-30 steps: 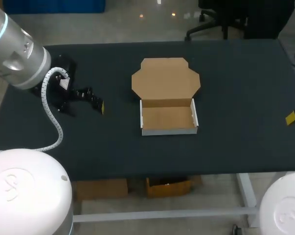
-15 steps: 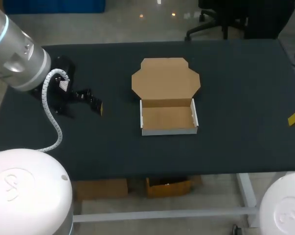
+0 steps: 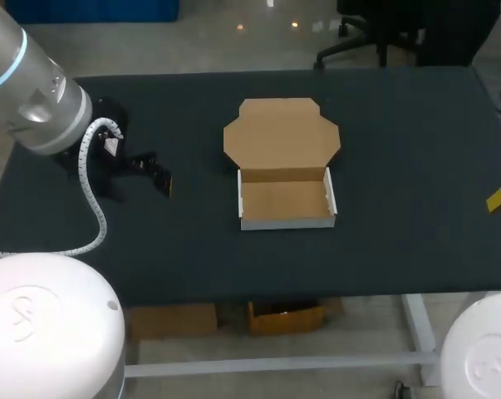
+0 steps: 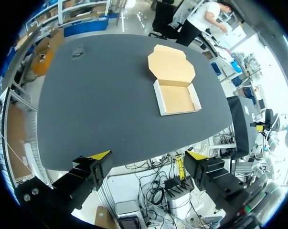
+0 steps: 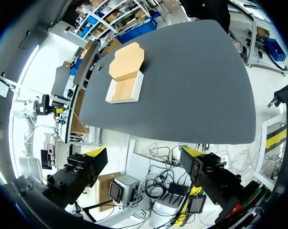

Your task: Assemble the packaging by folding the flat box into shape, placing the metal phone stand inside, and closing the box properly

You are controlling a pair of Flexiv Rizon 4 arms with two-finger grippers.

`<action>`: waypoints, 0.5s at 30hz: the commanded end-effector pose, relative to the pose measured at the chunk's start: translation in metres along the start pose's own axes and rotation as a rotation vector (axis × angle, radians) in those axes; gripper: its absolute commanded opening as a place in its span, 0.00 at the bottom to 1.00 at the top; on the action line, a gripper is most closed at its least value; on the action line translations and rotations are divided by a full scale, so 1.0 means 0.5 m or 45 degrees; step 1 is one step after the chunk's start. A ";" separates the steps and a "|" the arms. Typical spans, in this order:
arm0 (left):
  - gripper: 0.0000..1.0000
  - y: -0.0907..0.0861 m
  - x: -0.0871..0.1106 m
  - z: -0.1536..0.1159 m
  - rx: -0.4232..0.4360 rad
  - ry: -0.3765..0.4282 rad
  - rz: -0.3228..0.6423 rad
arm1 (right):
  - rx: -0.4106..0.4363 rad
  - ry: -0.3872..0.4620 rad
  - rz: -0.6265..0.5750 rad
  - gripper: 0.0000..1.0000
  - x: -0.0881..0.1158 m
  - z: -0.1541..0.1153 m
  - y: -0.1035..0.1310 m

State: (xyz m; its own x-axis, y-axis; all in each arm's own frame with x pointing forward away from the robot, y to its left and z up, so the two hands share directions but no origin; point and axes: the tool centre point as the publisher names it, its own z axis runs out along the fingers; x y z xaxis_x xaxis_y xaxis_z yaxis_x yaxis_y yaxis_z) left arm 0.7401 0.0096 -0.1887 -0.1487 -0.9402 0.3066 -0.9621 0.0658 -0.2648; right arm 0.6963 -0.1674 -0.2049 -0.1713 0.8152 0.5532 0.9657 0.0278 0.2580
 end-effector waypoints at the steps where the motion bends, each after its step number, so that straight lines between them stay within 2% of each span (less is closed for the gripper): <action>1: 1.00 -0.020 0.003 0.017 -0.019 -0.028 -0.015 | 0.000 0.003 -0.001 1.00 0.000 -0.002 -0.001; 15: 1.00 -0.053 -0.045 0.074 -0.047 -0.112 -0.124 | 0.000 0.003 -0.001 1.00 0.000 -0.002 -0.001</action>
State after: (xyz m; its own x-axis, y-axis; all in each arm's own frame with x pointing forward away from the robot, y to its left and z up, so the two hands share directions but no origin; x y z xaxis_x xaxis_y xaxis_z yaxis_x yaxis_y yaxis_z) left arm 0.7638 0.0219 -0.2156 -0.0469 -0.9640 0.2616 -0.9751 -0.0127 -0.2214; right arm 0.6968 -0.1674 -0.2050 -0.1712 0.8150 0.5536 0.9659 0.0281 0.2574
